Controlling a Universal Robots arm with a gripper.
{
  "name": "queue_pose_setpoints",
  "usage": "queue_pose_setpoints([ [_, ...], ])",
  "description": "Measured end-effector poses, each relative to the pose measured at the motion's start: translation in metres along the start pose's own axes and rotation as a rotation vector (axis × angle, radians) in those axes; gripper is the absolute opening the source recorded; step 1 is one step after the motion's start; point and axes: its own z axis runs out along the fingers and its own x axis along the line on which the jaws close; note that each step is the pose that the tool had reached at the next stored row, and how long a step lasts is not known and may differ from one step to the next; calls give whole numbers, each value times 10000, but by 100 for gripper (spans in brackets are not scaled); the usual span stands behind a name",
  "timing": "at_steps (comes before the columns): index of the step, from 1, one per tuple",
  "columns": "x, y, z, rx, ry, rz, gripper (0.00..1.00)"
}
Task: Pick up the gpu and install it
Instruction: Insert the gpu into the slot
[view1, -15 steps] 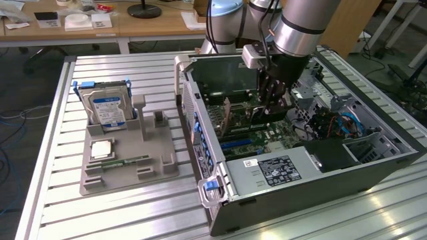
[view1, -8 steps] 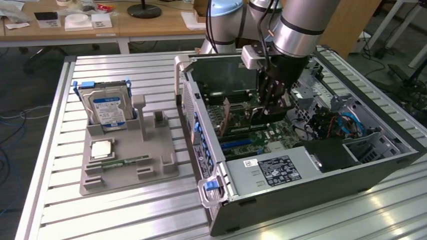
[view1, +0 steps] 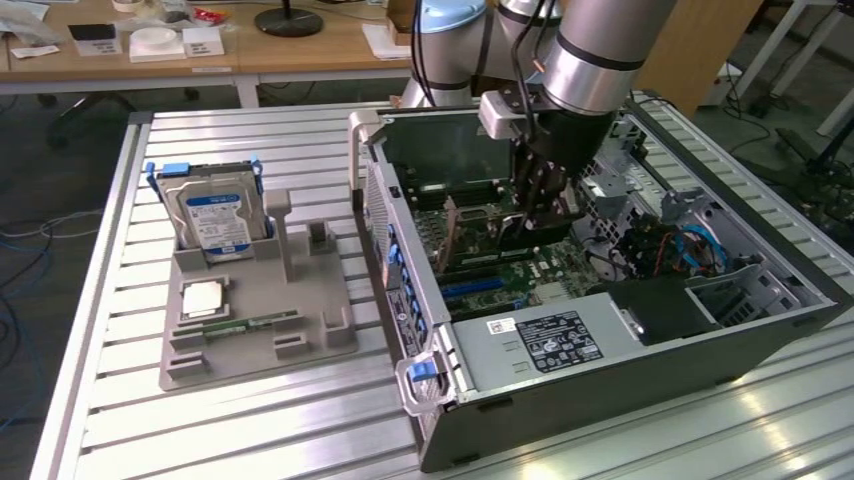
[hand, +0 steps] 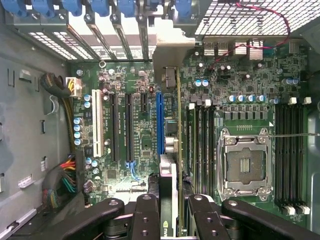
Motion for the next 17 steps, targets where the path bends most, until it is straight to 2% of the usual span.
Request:
queue_pose_setpoints([
  [4, 39, -1, 0, 0, 2, -1, 27],
  [17, 49, 63, 50, 2, 0, -2, 27],
])
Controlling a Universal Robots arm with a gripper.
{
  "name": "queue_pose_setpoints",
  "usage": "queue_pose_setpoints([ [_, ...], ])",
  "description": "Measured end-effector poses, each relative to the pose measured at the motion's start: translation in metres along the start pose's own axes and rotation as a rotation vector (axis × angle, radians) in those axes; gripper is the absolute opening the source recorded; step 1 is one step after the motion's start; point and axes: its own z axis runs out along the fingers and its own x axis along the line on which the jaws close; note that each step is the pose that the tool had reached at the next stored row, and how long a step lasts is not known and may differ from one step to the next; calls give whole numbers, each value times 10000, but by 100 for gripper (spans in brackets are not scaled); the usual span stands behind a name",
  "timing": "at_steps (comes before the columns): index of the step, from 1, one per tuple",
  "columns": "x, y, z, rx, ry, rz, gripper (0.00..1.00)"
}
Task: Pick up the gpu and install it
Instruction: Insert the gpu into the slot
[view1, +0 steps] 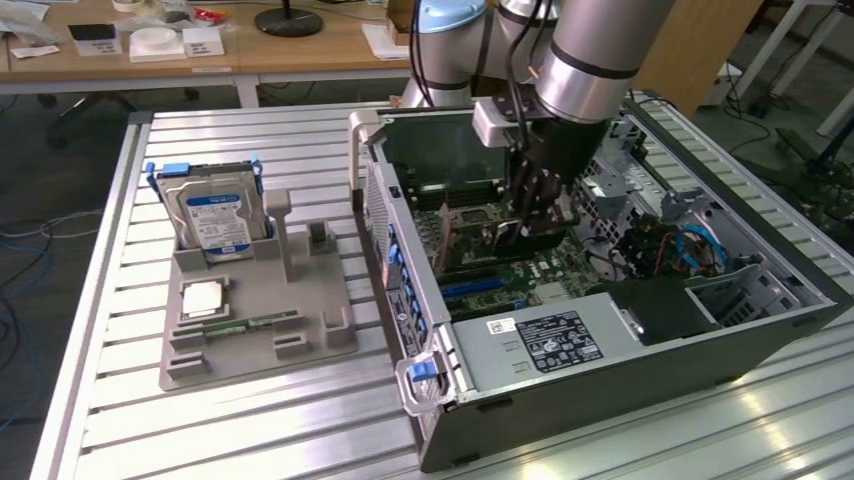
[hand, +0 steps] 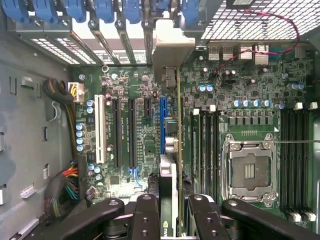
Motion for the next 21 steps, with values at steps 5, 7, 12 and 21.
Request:
queue_pose_setpoints([
  [5, 11, 8, 27, -1, 2, 1, 27],
  [7, 11, 8, 27, -1, 4, 0, 27],
  [12, 11, 10, 28, -1, 1, 1, 27],
  [21, 8, 29, 29, 0, 1, 2, 27],
])
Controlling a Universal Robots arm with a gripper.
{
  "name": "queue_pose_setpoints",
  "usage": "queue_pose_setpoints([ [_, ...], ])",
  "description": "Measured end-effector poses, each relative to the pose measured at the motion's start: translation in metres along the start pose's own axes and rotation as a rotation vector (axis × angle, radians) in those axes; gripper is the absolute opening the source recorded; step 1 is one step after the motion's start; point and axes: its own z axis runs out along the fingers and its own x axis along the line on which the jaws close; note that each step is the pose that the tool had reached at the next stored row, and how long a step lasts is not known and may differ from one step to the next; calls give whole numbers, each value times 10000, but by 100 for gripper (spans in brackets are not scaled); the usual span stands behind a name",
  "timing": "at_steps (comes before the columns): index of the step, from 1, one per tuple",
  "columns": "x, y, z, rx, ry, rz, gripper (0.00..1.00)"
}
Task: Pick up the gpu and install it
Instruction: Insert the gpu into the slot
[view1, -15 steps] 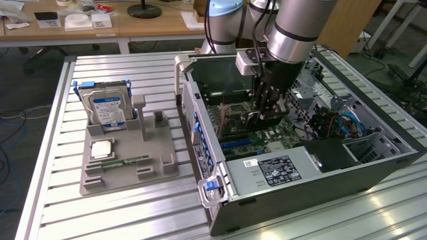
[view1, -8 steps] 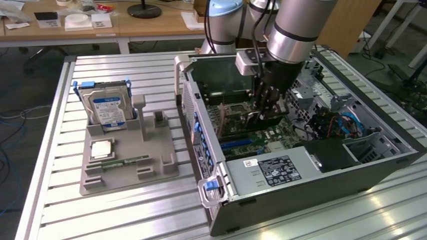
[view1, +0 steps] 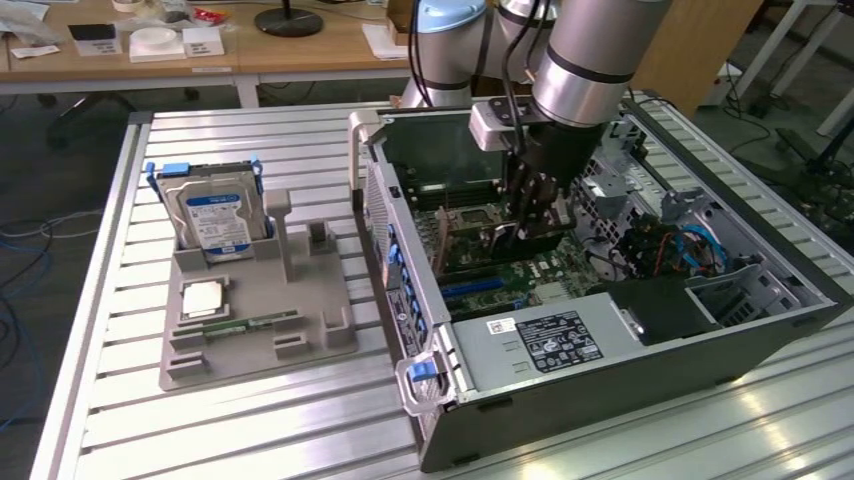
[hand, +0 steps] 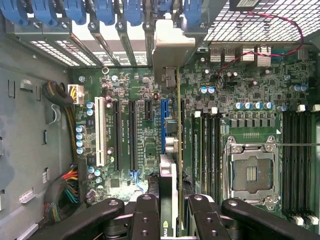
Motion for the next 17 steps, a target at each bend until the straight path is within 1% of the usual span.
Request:
queue_pose_setpoints([
  [9, -7, 7, 1, 0, 0, 2, 27],
  [14, -10, 39, 2, 1, 1, 5, 27],
  [17, -9, 58, 21, 1, 1, 17, 27],
])
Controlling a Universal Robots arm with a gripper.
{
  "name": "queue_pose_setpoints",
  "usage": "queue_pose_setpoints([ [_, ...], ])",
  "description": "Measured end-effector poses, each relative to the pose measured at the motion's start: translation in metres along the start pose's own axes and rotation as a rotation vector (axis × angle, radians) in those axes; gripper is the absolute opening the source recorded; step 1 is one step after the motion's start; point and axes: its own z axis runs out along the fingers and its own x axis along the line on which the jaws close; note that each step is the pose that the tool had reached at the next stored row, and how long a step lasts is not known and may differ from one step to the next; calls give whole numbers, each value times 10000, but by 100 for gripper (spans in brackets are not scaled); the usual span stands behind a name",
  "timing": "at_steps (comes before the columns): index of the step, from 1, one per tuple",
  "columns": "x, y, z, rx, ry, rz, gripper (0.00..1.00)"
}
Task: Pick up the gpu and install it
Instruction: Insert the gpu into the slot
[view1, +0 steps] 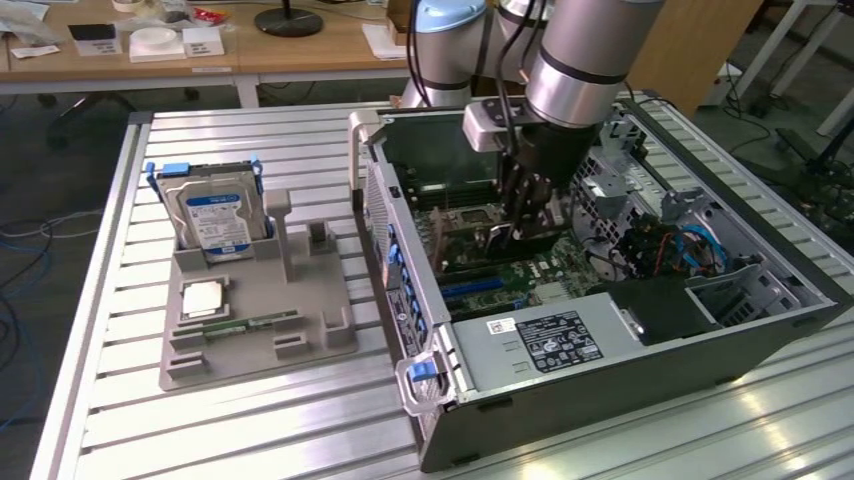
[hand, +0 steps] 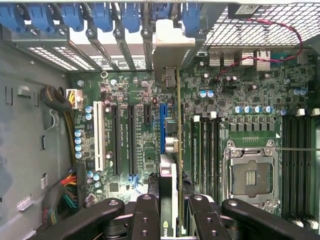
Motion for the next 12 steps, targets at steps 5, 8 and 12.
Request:
queue_pose_setpoints([
  [5, 2, 10, 34, 1, -2, 18, 27],
  [8, 2, 11, 40, 0, 0, 26, 27],
  [12, 2, 15, 41, 1, -2, 29, 27],
])
